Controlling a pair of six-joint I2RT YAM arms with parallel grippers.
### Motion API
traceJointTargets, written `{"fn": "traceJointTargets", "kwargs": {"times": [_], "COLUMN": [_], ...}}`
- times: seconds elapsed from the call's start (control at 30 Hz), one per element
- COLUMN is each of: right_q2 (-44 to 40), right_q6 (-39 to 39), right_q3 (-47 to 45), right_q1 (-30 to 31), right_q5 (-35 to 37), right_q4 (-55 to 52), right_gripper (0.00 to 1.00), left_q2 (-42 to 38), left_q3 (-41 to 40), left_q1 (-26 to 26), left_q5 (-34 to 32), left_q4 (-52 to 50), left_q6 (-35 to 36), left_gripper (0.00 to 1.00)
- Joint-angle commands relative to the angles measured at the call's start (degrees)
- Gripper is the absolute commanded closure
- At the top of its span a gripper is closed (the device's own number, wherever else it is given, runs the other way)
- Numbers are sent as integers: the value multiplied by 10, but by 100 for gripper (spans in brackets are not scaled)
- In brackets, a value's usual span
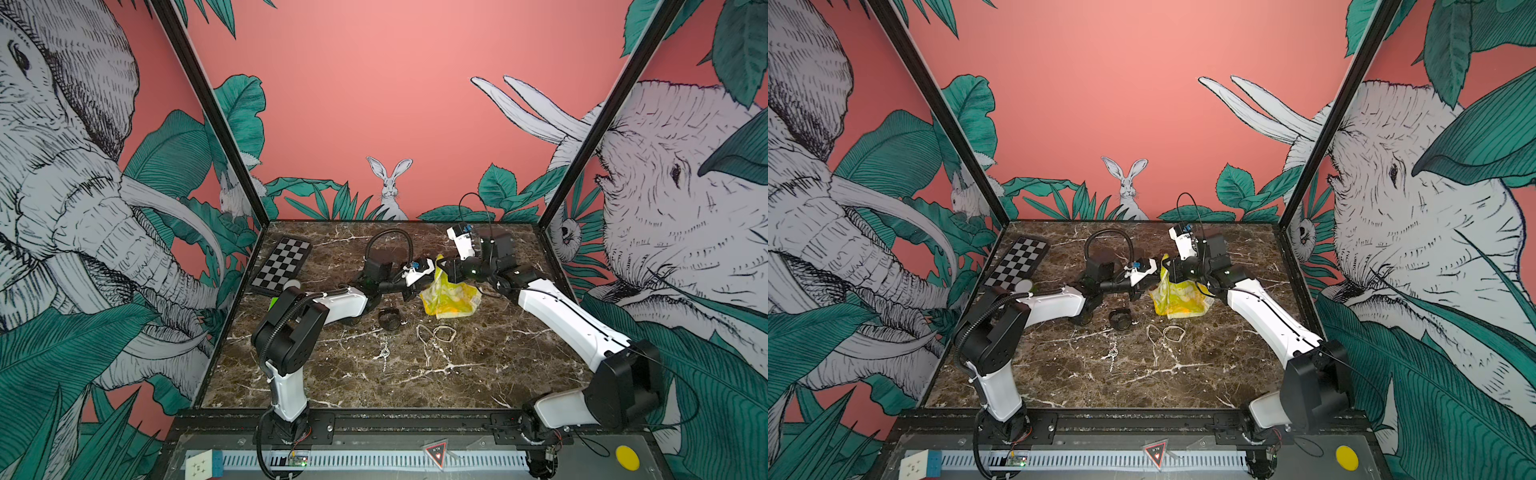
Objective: Wipe the watch dial
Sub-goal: Wipe the dirt from the watch dial.
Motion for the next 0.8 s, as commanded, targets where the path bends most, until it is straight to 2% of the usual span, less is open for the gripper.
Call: {"fn": "traceJointTargets", "kwargs": {"times": [0.0, 0.23, 0.53, 0.77], "right_q2": [15, 30, 40, 15], "right_q6": [-5, -10, -21, -30], "right_q3": [14, 7, 23, 18], "right_q1": [8, 11, 11, 11], "right_q5": [11, 54, 171, 165], "right_q4": [12, 4, -45, -51], "right_gripper": [100, 100, 100, 100], "left_q2": [-39, -38, -41, -32], "left_q3": [8, 12, 13, 21], "left_q1": [-2, -2, -2, -2], "left_q5": [27, 32, 34, 14], "left_q4": [1, 28, 39, 11], "left_q6": [3, -3, -3, 10], "left_gripper": [100, 100, 100, 100]}}
